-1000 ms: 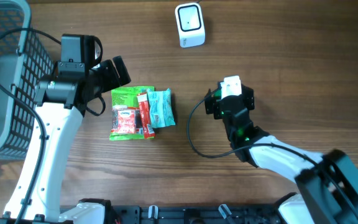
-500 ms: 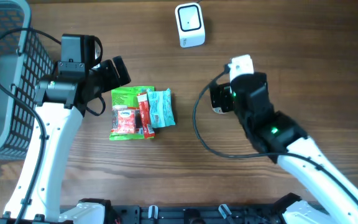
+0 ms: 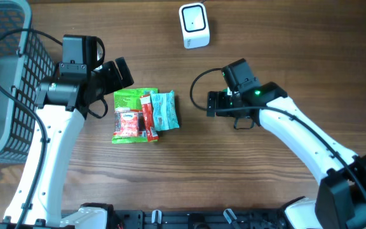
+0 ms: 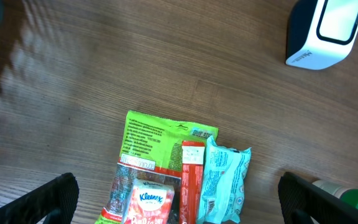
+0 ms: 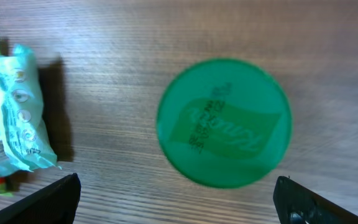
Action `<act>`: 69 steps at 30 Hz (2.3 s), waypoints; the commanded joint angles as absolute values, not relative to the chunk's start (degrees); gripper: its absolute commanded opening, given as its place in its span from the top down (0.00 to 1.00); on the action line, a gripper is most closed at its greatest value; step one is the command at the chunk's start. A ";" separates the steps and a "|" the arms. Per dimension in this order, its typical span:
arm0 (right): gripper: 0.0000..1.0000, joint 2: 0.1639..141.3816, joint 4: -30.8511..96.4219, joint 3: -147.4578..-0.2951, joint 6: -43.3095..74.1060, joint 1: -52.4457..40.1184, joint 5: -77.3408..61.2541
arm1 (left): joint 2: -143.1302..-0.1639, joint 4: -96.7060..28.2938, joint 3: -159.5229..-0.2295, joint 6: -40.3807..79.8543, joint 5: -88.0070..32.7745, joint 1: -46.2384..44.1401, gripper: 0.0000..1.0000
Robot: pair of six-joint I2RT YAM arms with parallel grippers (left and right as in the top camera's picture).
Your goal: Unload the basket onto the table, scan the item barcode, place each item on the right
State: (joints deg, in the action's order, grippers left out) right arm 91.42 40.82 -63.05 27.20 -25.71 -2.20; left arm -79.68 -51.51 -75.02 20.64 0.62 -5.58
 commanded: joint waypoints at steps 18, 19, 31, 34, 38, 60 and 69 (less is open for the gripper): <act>0.00 92.51 65.21 -87.59 27.00 -16.51 -7.05 | -79.42 -51.55 -75.48 19.94 1.39 -5.23 0.00; 0.00 92.84 64.31 -87.39 27.00 -16.64 -7.57 | -79.42 -51.55 -75.48 19.94 1.37 -5.23 0.00; 0.08 93.49 57.93 -78.41 36.49 -16.64 -6.90 | -79.42 -51.57 -75.48 19.92 1.39 -5.23 0.00; 0.10 93.71 54.26 -74.48 37.69 -16.73 -6.90 | -79.42 -51.55 -75.48 19.94 1.39 -5.23 0.00; 0.10 94.26 50.37 -70.39 37.69 -17.34 -6.90 | -79.42 -51.55 -75.48 19.94 1.37 -5.23 0.00; 0.11 81.43 53.74 -81.73 26.65 -19.11 -3.86 | -79.42 -51.57 -75.48 19.94 1.39 -5.23 0.00; 0.29 77.65 60.69 -94.15 30.46 -20.21 6.04 | -79.42 -51.55 -75.48 19.92 1.37 -5.23 0.00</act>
State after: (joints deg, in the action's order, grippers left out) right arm 80.14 59.44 -93.27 26.65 -19.07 -2.79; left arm -79.68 -51.51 -75.02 20.64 0.64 -5.58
